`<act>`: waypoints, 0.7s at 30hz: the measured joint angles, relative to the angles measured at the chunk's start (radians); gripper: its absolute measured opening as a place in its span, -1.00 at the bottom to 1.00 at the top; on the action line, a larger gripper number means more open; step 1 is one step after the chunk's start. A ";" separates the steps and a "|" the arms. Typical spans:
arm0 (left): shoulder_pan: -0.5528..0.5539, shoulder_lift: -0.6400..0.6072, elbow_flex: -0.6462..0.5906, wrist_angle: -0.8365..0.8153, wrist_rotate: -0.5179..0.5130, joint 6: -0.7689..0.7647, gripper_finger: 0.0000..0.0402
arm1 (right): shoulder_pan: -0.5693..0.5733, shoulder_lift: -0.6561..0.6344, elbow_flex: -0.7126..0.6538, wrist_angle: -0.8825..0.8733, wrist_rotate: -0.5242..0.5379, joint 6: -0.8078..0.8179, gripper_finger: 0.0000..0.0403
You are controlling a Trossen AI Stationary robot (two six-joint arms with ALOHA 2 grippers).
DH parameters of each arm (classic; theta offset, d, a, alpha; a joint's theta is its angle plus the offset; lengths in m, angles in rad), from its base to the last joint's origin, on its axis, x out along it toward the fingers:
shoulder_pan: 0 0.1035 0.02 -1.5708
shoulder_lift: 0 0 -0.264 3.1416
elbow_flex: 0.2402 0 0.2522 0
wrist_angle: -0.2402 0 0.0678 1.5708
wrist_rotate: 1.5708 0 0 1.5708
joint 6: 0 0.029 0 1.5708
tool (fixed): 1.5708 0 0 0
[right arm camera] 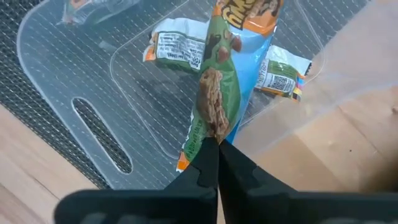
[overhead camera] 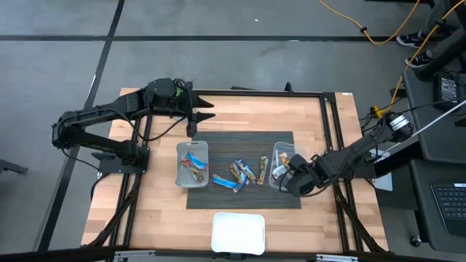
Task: Pick and place Granola Bars by type
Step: Put the yellow granola bar into the transparent bin
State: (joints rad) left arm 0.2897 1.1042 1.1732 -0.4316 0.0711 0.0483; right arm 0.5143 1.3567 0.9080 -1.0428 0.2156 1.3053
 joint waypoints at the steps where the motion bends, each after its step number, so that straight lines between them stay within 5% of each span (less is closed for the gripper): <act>1: 0.000 0.000 0.000 0.000 0.000 0.000 -0.23 | -0.004 0.000 0.000 0.001 0.000 -0.001 -0.98; 8: 0.000 0.000 0.000 0.000 0.000 0.000 -0.23 | -0.015 0.000 0.000 0.017 -0.008 -0.006 -0.92; 21: 0.000 0.000 0.000 0.001 0.019 -0.008 -0.23 | -0.015 0.000 0.049 -0.032 0.022 -0.085 -0.33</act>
State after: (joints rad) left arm 0.2901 1.1042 1.1732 -0.4310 0.0900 0.0406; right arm 0.4995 1.3563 0.9572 -1.0750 0.2371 1.2206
